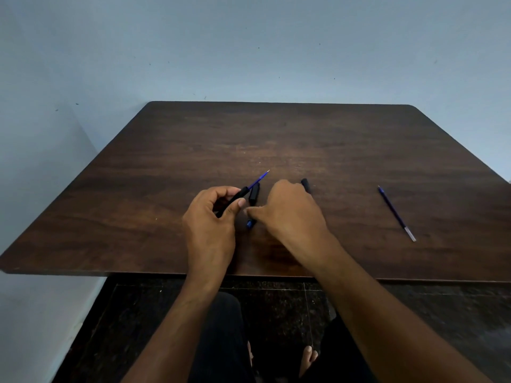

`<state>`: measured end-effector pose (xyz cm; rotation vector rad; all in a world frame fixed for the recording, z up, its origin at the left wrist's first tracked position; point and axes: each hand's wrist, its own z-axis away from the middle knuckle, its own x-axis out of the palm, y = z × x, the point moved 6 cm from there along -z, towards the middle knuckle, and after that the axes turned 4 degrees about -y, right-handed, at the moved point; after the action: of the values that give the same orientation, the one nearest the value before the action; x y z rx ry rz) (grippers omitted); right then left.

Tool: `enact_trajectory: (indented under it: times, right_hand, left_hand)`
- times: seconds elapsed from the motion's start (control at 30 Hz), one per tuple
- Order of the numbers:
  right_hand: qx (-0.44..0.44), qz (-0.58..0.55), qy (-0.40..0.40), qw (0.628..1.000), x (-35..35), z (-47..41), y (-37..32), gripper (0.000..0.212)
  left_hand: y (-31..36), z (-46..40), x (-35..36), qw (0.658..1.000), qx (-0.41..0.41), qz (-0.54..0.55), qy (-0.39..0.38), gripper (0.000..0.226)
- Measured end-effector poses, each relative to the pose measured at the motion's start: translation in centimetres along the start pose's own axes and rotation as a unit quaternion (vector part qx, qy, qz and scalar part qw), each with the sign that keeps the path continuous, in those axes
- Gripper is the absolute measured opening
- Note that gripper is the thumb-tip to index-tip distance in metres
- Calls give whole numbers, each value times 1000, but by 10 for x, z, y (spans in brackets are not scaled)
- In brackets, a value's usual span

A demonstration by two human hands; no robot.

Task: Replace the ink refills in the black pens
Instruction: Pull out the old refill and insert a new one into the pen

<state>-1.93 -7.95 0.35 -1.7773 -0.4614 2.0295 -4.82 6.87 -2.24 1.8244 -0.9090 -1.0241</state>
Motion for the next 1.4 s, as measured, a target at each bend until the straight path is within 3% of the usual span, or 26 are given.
enact_trajectory:
  times: [0.23,0.37,0.53,0.7,0.83,1.4]
  right_hand:
    - [1,42,-28,999,9,-3,-9,40]
    - [27,-104,-43,993,7,-7,9,33]
    - [32,-473,-80,877,-6,3,41,12]
    - [-20,-609,-4,793,-19,-2,58,9]
    - [-62,-670,8,739,-21,-4,56,11]
    - [-83,-619,2,781,-24,-2,48,14]
  left_hand:
    - [0,1,1,1000,-2,13,-7,18]
    - [-1,0,1,1000,-6,12,-5,19]
    - [-1,0,4,1000,-3,13,-8,19]
    - [-1,-2,7,1000,6,0,-22,18]
    - [0,-1,7,1000,12,-12,-26,20]
    - [-2,-1,8,999,16,-16,-28,22]
